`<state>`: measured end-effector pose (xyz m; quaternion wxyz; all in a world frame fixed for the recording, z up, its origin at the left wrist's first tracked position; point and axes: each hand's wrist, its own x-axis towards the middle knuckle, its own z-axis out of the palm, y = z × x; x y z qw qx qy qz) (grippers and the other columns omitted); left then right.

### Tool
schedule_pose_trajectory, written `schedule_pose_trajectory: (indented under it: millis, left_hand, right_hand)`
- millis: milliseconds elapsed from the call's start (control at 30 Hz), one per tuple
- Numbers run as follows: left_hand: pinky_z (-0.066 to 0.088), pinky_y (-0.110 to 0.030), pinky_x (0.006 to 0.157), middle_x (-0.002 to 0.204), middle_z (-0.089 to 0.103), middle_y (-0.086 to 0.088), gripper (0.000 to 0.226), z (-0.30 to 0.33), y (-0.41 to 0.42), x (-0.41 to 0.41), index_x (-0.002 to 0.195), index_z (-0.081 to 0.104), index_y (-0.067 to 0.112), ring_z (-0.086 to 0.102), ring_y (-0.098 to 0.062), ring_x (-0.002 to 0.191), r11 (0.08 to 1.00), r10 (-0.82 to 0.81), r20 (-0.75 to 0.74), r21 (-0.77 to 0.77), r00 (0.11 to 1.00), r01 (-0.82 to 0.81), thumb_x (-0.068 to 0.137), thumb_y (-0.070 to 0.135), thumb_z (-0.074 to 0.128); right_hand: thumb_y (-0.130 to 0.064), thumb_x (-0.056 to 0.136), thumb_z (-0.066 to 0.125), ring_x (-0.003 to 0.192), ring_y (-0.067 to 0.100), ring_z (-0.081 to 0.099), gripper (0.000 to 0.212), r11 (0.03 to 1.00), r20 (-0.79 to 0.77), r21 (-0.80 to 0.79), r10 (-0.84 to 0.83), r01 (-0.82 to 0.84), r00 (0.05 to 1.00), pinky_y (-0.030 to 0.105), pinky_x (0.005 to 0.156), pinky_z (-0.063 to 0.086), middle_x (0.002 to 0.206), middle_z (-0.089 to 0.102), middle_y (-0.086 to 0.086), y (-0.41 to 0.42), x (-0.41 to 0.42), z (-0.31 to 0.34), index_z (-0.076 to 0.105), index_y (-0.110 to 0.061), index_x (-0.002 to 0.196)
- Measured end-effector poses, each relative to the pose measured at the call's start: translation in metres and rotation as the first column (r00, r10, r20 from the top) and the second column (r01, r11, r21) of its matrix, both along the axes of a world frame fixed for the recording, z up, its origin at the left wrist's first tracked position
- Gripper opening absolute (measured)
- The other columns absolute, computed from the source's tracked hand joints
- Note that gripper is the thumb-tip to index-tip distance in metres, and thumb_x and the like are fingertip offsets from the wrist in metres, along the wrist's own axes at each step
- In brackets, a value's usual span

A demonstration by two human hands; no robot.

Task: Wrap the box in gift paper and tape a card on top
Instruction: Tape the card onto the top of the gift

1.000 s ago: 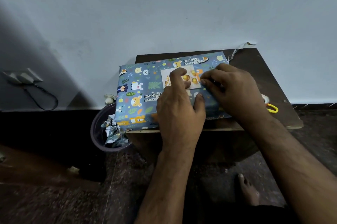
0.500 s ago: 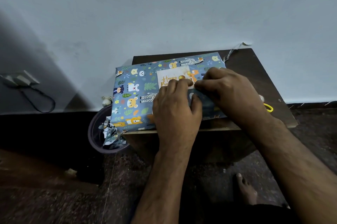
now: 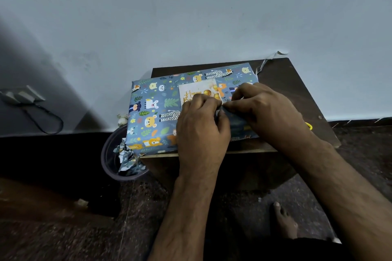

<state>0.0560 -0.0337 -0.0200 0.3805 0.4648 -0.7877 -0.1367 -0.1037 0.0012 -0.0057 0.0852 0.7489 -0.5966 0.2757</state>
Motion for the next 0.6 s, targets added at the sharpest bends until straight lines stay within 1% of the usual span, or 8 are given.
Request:
schedule_pose_trajectory:
  millis: [33, 100, 133, 200, 300, 400, 467, 600]
  left_hand:
    - [0.049, -0.037, 0.084, 0.105, 0.063, 0.001, 0.013, 0.0, 0.0, 0.0, 0.101, 0.071, 0.015, 0.054, -0.02, 0.101, 1.0, -0.002, -0.002, 0.001, 1.0, 0.002, 0.09, 0.019, 0.065]
    - [0.049, -0.037, 0.084, 0.106, 0.063, 0.002, 0.013, 0.0, 0.0, 0.0, 0.1, 0.072, 0.015, 0.053, -0.019, 0.102, 1.0, -0.003, 0.001, 0.002, 1.0, 0.003, 0.091, 0.02, 0.064]
    - [0.049, -0.037, 0.083, 0.106, 0.063, 0.002, 0.013, 0.0, 0.0, 0.0, 0.101, 0.072, 0.015, 0.053, -0.019, 0.102, 1.0, -0.003, 0.005, 0.005, 1.0, 0.003, 0.091, 0.021, 0.064]
    - [0.049, -0.036, 0.083, 0.107, 0.063, 0.003, 0.014, 0.0, 0.0, -0.001, 0.101, 0.072, 0.015, 0.053, -0.019, 0.103, 1.0, 0.0, 0.008, 0.011, 1.0, 0.0, 0.091, 0.021, 0.064]
    - [0.049, -0.036, 0.083, 0.107, 0.063, 0.002, 0.014, 0.001, 0.0, -0.001, 0.1, 0.073, 0.015, 0.054, -0.02, 0.103, 1.0, 0.007, 0.018, -0.003, 1.0, -0.007, 0.09, 0.021, 0.064]
    - [0.051, -0.038, 0.084, 0.109, 0.063, 0.001, 0.015, 0.0, 0.0, -0.001, 0.101, 0.073, 0.016, 0.055, -0.021, 0.104, 1.0, 0.003, 0.028, -0.004, 1.0, -0.003, 0.091, 0.022, 0.064]
    - [0.051, -0.039, 0.084, 0.111, 0.064, 0.0, 0.017, 0.0, -0.001, 0.0, 0.102, 0.074, 0.016, 0.055, -0.022, 0.105, 1.0, 0.005, 0.029, -0.003, 1.0, -0.004, 0.091, 0.024, 0.064]
    - [0.053, -0.04, 0.088, 0.112, 0.065, -0.002, 0.018, -0.001, -0.001, -0.001, 0.103, 0.076, 0.016, 0.057, -0.023, 0.108, 1.0, 0.011, 0.007, 0.012, 1.0, -0.011, 0.09, 0.022, 0.065]
  right_hand:
    - [-0.012, 0.085, 0.065, 0.081, 0.029, 0.062, 0.027, 1.0, -0.02, 0.016, 0.002, -0.002, 1.0, 0.034, 0.049, 0.048, 0.095, 0.067, 0.0, 0.002, -0.002, 0.0, 0.08, -0.025, 0.103]
    - [-0.003, 0.077, 0.079, 0.082, 0.028, 0.06, 0.035, 0.999, -0.071, 0.035, -0.001, 0.003, 0.997, 0.03, 0.049, 0.043, 0.097, 0.068, 0.0, 0.003, -0.005, -0.002, 0.079, -0.023, 0.106]
    - [-0.001, 0.075, 0.08, 0.082, 0.029, 0.061, 0.038, 0.999, -0.091, 0.033, -0.004, 0.007, 0.996, 0.029, 0.05, 0.041, 0.098, 0.068, 0.0, 0.004, -0.006, -0.003, 0.079, -0.022, 0.106]
    - [-0.005, 0.077, 0.071, 0.082, 0.03, 0.062, 0.033, 1.0, -0.088, 0.006, -0.009, 0.01, 0.996, 0.031, 0.052, 0.044, 0.096, 0.068, 0.002, 0.006, -0.006, -0.005, 0.079, -0.02, 0.106]
    - [-0.01, 0.089, 0.056, 0.086, 0.029, 0.059, 0.026, 0.999, 0.036, -0.041, -0.025, 0.026, 0.999, 0.036, 0.064, 0.05, 0.098, 0.065, 0.005, 0.007, -0.003, -0.011, 0.075, -0.015, 0.107]
    - [-0.029, 0.102, 0.044, 0.091, 0.027, 0.054, 0.036, 0.998, 0.1, -0.007, -0.068, 0.069, 0.993, 0.039, 0.078, 0.047, 0.105, 0.06, 0.006, 0.005, 0.003, -0.016, 0.068, -0.013, 0.124]
    - [-0.039, 0.104, 0.041, 0.087, 0.028, 0.053, 0.042, 0.996, 0.056, 0.002, -0.09, 0.09, 0.994, 0.041, 0.074, 0.047, 0.105, 0.058, 0.007, 0.004, 0.007, -0.017, 0.069, -0.016, 0.125]
    - [-0.036, 0.103, 0.041, 0.084, 0.027, 0.051, 0.04, 0.997, 0.023, 0.008, -0.083, 0.083, 0.996, 0.042, 0.067, 0.048, 0.104, 0.061, 0.006, 0.004, 0.006, -0.016, 0.075, -0.018, 0.112]
